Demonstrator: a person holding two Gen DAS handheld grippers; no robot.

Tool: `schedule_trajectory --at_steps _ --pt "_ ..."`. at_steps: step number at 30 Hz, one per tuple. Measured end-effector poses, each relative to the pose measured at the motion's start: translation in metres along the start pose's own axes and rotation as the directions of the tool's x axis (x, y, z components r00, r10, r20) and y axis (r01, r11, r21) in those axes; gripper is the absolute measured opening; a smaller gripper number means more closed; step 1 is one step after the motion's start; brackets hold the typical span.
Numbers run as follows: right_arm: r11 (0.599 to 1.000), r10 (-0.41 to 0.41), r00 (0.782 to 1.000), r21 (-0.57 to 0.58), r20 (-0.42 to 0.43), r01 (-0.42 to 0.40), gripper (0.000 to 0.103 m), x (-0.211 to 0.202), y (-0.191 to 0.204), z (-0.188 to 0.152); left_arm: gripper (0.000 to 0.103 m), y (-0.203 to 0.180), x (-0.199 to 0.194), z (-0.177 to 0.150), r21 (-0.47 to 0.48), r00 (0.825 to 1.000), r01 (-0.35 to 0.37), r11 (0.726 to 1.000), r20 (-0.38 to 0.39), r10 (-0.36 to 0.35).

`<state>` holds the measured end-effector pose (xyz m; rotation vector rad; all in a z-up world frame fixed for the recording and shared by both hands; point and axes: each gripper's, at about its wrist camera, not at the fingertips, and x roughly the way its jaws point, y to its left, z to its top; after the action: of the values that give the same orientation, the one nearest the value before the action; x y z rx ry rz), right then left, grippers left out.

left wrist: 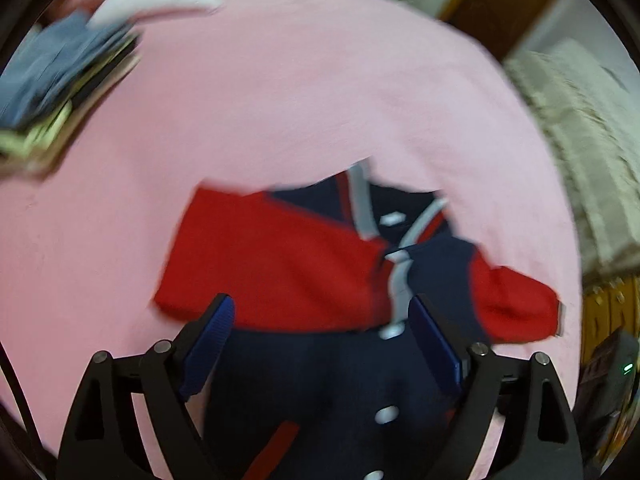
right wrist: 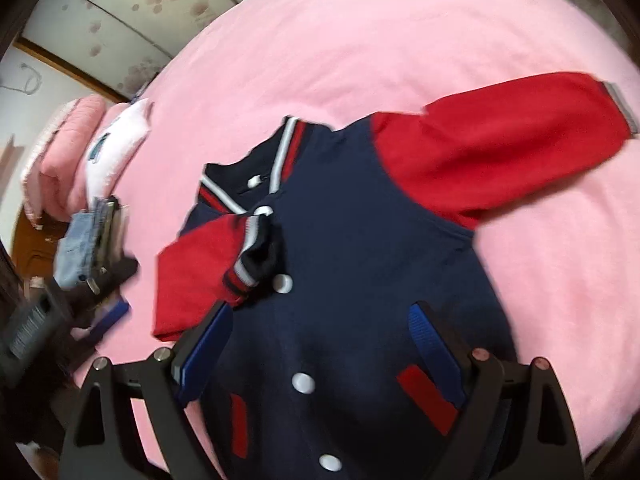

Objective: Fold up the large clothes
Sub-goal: 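Fold the red sleeve across the jacket body with the left tool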

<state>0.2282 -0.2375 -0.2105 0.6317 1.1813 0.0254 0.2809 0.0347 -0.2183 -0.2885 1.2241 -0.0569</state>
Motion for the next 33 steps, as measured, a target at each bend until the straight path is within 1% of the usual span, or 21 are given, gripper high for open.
schedule_trajectory --at_steps 3,5,6,7,8,9,10,11,14,16,18,22,24,25,26,27,28,30,31,32,33 --pt "0.996 0.089 0.994 -0.016 -0.062 -0.09 0.085 0.023 0.012 0.009 0.087 0.036 0.023 -0.012 -0.086 0.991 -0.089 0.992 -0.112 0.079" --pt "0.991 0.122 0.987 -0.034 -0.1 -0.126 0.072 0.04 0.024 0.013 0.087 0.055 0.035 -0.022 -0.113 0.978 -0.141 0.983 -0.17 0.121" --pt "0.991 0.118 0.987 -0.045 -0.113 -0.124 0.07 0.051 0.031 0.016 0.087 0.064 0.041 -0.026 -0.123 0.971 -0.162 0.979 -0.194 0.136" --pt "0.992 0.106 0.987 -0.051 -0.124 -0.113 0.063 0.061 0.037 0.018 0.087 0.069 0.046 -0.028 -0.127 0.965 -0.18 0.975 -0.215 0.15" --pt "0.992 0.102 0.986 -0.057 -0.132 -0.11 0.048 0.07 0.042 0.02 0.087 0.072 0.05 -0.03 -0.129 0.962 -0.193 0.973 -0.222 0.162" --pt "0.992 0.1 0.985 -0.063 -0.14 -0.11 0.037 0.077 0.045 0.022 0.087 0.073 0.052 -0.031 -0.124 0.958 -0.212 0.969 -0.223 0.182" --pt "0.991 0.096 0.983 -0.076 -0.155 -0.109 0.017 0.087 0.051 0.026 0.087 0.073 0.053 -0.032 -0.114 0.955 -0.236 0.965 -0.213 0.208" --pt "0.99 0.097 0.982 -0.088 -0.163 -0.113 0.013 0.09 0.055 0.029 0.087 0.071 0.051 -0.032 -0.094 0.949 -0.277 0.956 -0.183 0.257" --pt "0.979 0.134 0.984 -0.139 -0.121 -0.15 0.012 0.076 0.063 0.037 0.087 0.066 0.05 -0.031 -0.073 0.933 -0.342 0.937 -0.146 0.329" --pt "0.975 0.132 0.988 -0.168 -0.075 -0.143 0.012 0.056 0.062 0.041 0.087 0.066 0.05 -0.03 -0.101 0.934 -0.342 0.934 -0.148 0.326" --pt "0.981 0.09 0.995 -0.17 -0.037 -0.095 0.012 0.038 0.051 0.045 0.087 0.066 0.049 -0.031 -0.136 0.938 -0.332 0.934 -0.149 0.311" --pt "0.985 -0.069 0.998 -0.157 0.009 0.07 0.012 0.02 0.011 0.049 0.087 0.061 0.053 -0.036 -0.141 0.938 -0.325 0.935 -0.173 0.3" --pt "0.99 -0.095 0.994 -0.109 -0.046 0.09 0.016 0.027 -0.013 0.05 0.087 0.054 0.054 -0.041 -0.128 0.933 -0.338 0.932 -0.178 0.313" --pt "0.99 -0.117 0.991 -0.087 -0.067 0.111 0.021 0.029 -0.02 0.051 0.087 0.049 0.053 -0.043 -0.118 0.927 -0.356 0.927 -0.174 0.333" --pt "0.988 -0.136 0.988 -0.083 -0.067 0.13 0.03 0.028 -0.026 0.053 0.087 0.045 0.05 -0.045 -0.112 0.922 -0.372 0.921 -0.159 0.353" --pt "0.984 -0.158 0.986 -0.089 -0.047 0.153 0.034 0.023 -0.028 0.054 0.087 0.04 0.044 -0.047 -0.11 0.918 -0.388 0.915 -0.13 0.374" --pt "0.977 -0.186 0.983 -0.109 0.003 0.185 0.037 0.015 -0.025 0.055 0.087 0.035 0.038 -0.048 -0.113 0.917 -0.397 0.911 -0.098 0.387" --pt "0.968 -0.179 0.978 -0.157 0.104 0.194 0.038 -0.003 -0.014 0.055 0.087 0.021 0.019 -0.051 -0.12 0.932 -0.359 0.926 0.007 0.362" --pt "0.969 -0.141 0.981 -0.183 0.133 0.165 0.038 -0.01 -0.008 0.055 0.087 0.023 0.004 -0.053 -0.115 0.943 -0.323 0.939 0.046 0.33" --pt "0.971 -0.089 0.987 -0.21 0.133 0.116 0.038 -0.012 -0.003 0.055 0.087 0.017 -0.003 -0.051 -0.102 0.957 -0.269 0.958 0.085 0.278" --pt "0.969 -0.013 0.995 -0.244 0.095 0.036 0.038 -0.009 0.004 0.055 0.087 0.011 -0.004 -0.048 -0.081 0.969 -0.216 0.973 0.105 0.223"
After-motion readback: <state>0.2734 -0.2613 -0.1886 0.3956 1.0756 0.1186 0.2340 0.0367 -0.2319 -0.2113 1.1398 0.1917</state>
